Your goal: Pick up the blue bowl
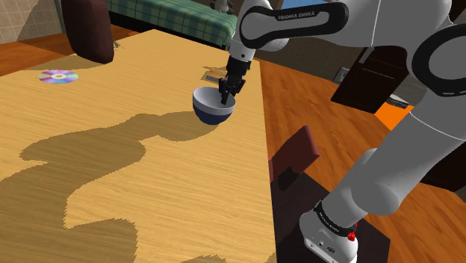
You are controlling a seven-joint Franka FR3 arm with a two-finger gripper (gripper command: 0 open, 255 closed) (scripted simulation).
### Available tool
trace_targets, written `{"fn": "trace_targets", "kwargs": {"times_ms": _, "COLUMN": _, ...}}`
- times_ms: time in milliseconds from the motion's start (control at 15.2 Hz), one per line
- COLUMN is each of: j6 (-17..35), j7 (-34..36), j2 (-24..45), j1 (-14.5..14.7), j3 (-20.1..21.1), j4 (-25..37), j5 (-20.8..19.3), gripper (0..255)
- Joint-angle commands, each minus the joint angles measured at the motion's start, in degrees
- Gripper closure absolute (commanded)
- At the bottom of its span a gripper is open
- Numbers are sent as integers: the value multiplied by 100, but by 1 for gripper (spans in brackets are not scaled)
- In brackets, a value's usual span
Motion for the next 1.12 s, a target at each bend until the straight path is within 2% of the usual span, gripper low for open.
{"fn": "trace_targets", "kwargs": {"times_ms": 0, "j6": 7, "j7": 0, "j2": 2, "j1": 0, "j3": 0, "j4": -4, "j5": 0, "gripper": 255}}
{"fn": "trace_targets", "kwargs": {"times_ms": 462, "j6": 11, "j7": -4, "j2": 2, "j1": -1, "j3": -1, "j4": -8, "j5": 0, "gripper": 255}}
{"fn": "trace_targets", "kwargs": {"times_ms": 1056, "j6": -660, "j7": 63, "j2": -123, "j1": -9, "j3": -9, "j4": 541, "j5": -21, "gripper": 255}}
